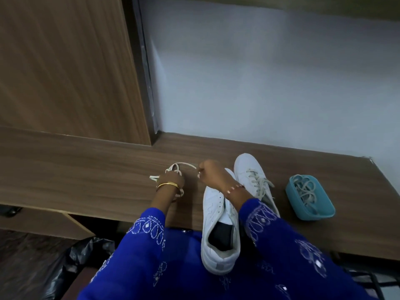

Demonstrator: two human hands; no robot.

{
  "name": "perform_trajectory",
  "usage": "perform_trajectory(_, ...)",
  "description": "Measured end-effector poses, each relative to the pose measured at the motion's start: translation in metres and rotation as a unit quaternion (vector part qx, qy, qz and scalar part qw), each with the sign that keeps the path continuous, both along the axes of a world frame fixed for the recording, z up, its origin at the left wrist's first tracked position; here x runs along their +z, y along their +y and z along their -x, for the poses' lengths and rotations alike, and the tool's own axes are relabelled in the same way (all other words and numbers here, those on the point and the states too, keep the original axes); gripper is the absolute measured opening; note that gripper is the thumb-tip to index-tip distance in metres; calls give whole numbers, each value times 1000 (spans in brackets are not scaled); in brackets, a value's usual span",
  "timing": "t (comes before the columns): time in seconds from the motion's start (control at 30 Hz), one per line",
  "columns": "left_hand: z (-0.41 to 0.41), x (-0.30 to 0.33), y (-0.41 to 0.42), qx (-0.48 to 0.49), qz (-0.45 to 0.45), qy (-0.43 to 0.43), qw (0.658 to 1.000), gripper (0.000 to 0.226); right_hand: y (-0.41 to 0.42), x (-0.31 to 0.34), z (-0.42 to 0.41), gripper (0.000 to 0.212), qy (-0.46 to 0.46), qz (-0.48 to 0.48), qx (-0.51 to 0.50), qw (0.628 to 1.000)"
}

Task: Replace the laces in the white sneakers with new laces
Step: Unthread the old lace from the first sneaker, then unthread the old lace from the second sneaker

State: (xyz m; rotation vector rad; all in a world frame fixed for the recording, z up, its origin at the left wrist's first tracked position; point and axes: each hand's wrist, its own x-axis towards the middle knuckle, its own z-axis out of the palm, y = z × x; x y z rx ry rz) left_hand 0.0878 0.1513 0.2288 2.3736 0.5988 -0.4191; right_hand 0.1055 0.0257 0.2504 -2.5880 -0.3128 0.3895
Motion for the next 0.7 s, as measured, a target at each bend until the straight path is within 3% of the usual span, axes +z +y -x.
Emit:
perform_trajectory(0.13,9,-2,-8,-70,-82,-1,994,32,-36,7,25,19,-10,21,-13,1000)
perform_trajectory(0.3,22,0,-20,-83,-130,-33,988,32,-70,10,66,26,25,80,-32,996)
perform_trajectory(0.47,37,12,-52,-229,-11,37,973,34,-69,-6,89,33,8,80,-37,996)
perform_trajectory(0.57,42,10,-64,-255,8,93,962,41,-63,-20,87,29,0,92,-36,995)
perform_trajectory(0.7,38,4,-61,-256,31,93,962,51,-57,-27,77,23,-11,93,-57,994)
